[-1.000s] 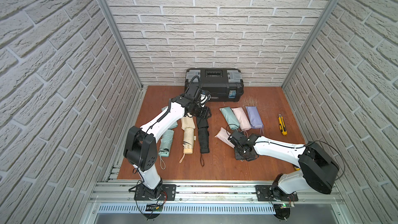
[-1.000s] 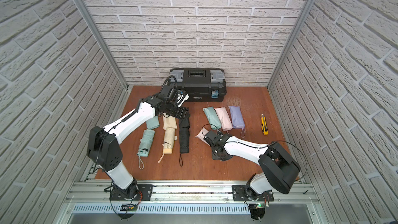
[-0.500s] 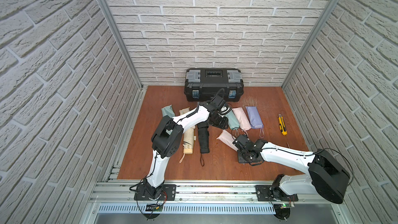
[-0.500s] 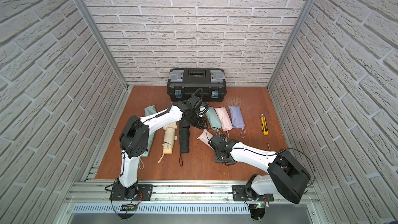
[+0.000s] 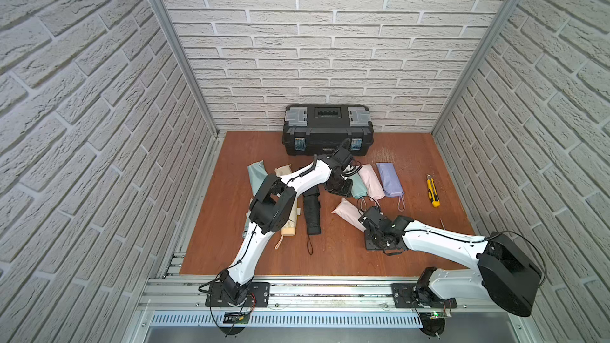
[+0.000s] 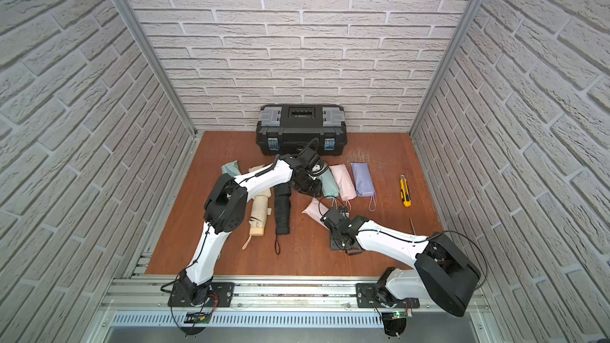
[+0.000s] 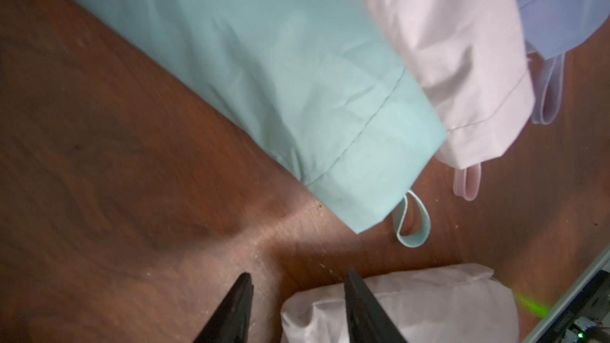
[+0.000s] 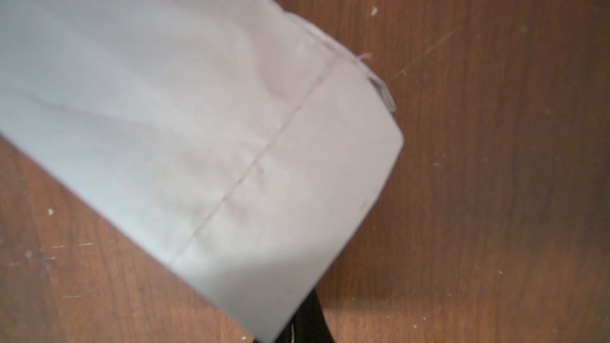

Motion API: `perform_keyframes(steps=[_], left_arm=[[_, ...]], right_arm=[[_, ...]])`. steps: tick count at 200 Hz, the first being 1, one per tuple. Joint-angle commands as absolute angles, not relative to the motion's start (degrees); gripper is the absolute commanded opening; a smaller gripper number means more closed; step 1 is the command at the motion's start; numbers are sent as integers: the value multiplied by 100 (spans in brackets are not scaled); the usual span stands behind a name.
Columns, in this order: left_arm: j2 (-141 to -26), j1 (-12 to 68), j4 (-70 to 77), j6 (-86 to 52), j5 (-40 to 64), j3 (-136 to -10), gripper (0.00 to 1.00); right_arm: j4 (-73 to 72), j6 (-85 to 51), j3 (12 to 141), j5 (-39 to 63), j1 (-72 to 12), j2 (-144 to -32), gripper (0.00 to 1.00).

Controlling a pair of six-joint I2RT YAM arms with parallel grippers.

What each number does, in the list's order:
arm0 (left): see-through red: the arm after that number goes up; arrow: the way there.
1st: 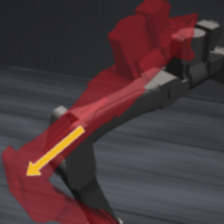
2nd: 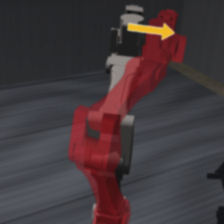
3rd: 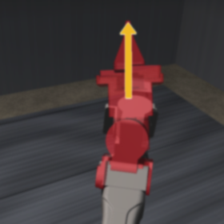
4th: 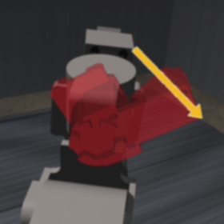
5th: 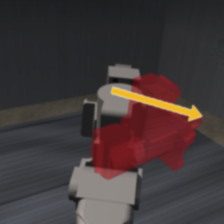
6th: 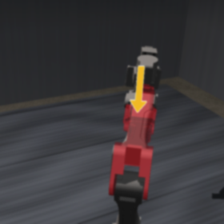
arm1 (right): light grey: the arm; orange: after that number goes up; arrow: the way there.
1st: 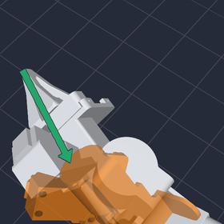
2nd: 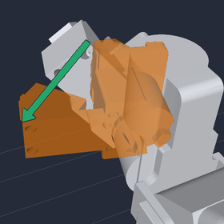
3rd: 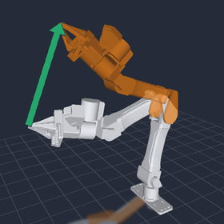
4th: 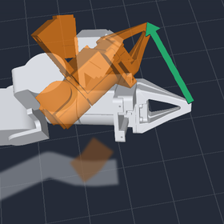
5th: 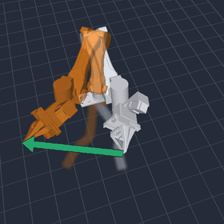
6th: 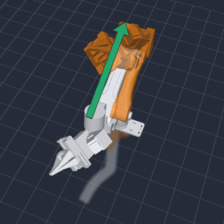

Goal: Take umbrellas out of sleeves
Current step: Take out the umbrella from the umbrella sleeve.

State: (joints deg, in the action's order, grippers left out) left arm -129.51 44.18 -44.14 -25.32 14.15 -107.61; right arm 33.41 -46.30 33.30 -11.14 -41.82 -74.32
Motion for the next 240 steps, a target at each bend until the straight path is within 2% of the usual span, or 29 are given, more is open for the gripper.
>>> perform_keyframes(steps=[1,67,115,192,240], left_arm=[[-13046,4457,-4771,-2516,1220,-10845,48],[-13086,4515,-4682,-2564,1580,-10750,47],[-13125,4514,-4598,-2578,1687,-10645,41],[-13087,4502,-4588,-2570,1775,-10678,0],[-13087,4457,-4682,-2468,1796,-10845,0]], right_arm=[[3155,-4649,3217,-1171,-4167,-7365,3],[3143,-4667,3217,-1187,-4167,-7383,3],[3138,-4666,3213,-1187,-4171,-7376,3],[3120,-4658,3199,-1195,-4168,-7371,3],[3112,-4666,3199,-1204,-4172,-7374,3]])
